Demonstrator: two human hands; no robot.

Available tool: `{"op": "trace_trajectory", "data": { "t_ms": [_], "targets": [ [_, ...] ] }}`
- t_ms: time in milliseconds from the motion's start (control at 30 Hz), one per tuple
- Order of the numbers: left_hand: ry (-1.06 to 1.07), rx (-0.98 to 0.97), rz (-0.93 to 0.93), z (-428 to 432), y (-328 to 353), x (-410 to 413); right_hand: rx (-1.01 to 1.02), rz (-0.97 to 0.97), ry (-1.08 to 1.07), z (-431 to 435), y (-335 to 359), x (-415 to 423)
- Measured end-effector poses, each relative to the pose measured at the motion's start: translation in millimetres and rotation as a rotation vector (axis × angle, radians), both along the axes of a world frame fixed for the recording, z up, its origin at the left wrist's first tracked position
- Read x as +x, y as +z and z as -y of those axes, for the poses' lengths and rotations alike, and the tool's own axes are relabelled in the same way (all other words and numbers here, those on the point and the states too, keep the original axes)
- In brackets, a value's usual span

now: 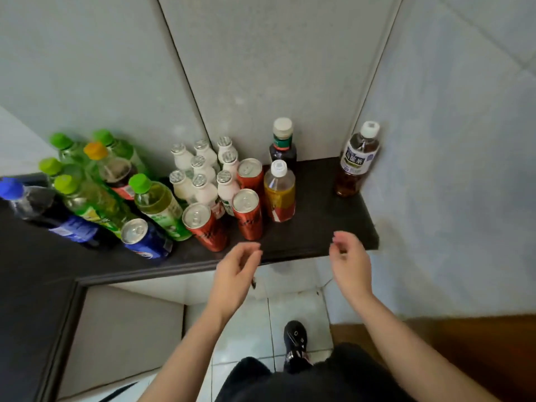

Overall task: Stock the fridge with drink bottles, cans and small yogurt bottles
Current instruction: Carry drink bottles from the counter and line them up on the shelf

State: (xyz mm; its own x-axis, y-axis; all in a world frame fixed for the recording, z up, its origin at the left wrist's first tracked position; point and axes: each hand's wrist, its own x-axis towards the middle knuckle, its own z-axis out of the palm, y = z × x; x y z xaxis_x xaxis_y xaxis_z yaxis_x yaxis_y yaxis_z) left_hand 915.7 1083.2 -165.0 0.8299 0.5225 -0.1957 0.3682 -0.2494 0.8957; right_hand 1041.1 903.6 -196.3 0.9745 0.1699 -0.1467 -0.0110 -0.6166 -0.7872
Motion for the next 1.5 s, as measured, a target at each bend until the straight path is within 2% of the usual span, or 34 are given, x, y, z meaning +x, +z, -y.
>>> {"op": "trace_trajectory", "data": {
  "t_ms": [133,333,500,633,733,867,1000,1167,1300,1500],
  "targets": [
    [-0.107,0.014,0.246,-14,59,45,0.008,0.235,-0.109,-26,37,45],
    [-0.104,0.138,0.404,-49,100,134,-0.06,0.444,-0.159,-32,77,90],
    [-0.184,0.359,0.273,-70,98,195,-0.145,0.519,-0.129,-35,89,115],
    [-0.311,0.31,0.045,-78,90,230,-0.08,0.402,-0.197,-43,89,135],
    [-0.405,0.334,-0.03,-84,78,239,-0.031,0.333,-0.234,-52,82,143],
    [-0.407,0.315,-0.031,-90,63,239,-0.083,0.419,-0.297,-62,72,150],
    [-0.381,0.373,0.074,-86,54,235,-0.184,0.478,-0.269,-64,63,147],
    [-0.413,0.415,0.054,-86,57,241,-0.115,0.472,-0.168,-60,61,140],
    [-0.354,0.432,0.144,-84,66,236,0.011,0.457,-0.165,-52,68,138],
    [-0.183,0.302,0.519,-69,115,215,0.134,0.559,-0.177,-49,101,125]
  ]
}}
